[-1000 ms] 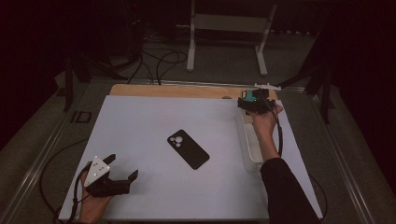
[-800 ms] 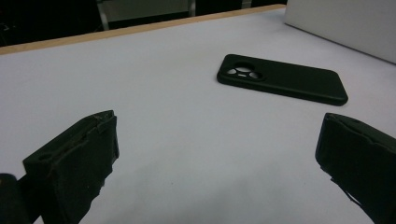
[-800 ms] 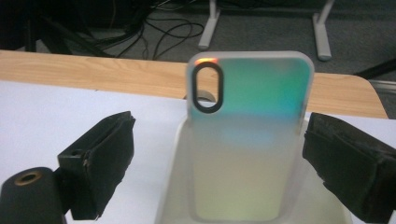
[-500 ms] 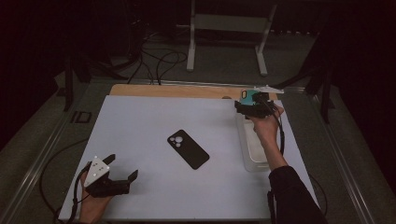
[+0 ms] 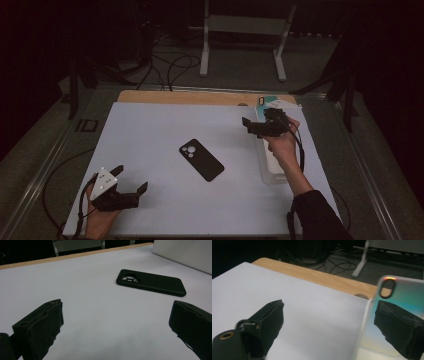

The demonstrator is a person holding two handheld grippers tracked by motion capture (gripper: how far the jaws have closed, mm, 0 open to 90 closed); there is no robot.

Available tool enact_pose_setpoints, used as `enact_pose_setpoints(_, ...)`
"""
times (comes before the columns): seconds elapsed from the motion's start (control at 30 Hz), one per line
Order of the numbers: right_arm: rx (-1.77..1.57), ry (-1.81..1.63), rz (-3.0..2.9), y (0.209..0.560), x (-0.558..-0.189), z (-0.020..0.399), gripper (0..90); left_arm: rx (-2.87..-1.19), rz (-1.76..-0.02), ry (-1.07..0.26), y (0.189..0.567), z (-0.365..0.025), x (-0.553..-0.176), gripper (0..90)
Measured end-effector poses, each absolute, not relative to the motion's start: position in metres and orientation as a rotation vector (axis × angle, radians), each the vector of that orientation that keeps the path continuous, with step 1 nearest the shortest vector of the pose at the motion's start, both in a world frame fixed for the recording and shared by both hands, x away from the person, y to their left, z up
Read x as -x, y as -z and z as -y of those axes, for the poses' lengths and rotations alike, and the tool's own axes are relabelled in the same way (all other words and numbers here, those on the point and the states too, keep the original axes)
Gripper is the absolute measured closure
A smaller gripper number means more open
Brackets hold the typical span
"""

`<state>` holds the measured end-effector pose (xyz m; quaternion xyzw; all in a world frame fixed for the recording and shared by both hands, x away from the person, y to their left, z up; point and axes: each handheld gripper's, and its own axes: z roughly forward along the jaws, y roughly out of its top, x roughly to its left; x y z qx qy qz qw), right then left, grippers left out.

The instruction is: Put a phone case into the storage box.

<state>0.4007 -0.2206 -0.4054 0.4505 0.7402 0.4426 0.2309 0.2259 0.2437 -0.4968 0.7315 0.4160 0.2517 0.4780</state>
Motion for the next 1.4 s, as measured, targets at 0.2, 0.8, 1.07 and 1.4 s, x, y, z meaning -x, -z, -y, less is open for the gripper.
enact_pose_setpoints(0.2,-1.179,-1.274,-2.078,0.403,-0.384,0.209,8.8,-1.787,-1.016,-0.615,0.497,-0.243,-0.226,0.2)
enact_pose_setpoints(0.8,-1.077,-1.36,-2.17,0.402,-0.359,0.192,8.8,-1.799,-1.011,-0.624,0.497,-0.242,-0.226,0.2)
enact_pose_setpoints(1.07,-1.041,-1.445,-2.143,0.402,-0.34,0.193,8.8,-1.8,-1.01,-0.624,0.497,-0.241,-0.226,0.2)
enact_pose_setpoints(1.4,-0.927,-1.493,-2.104,0.408,-0.302,0.202,8.8,-1.796,-1.011,-0.625,0.497,-0.241,-0.226,0.2)
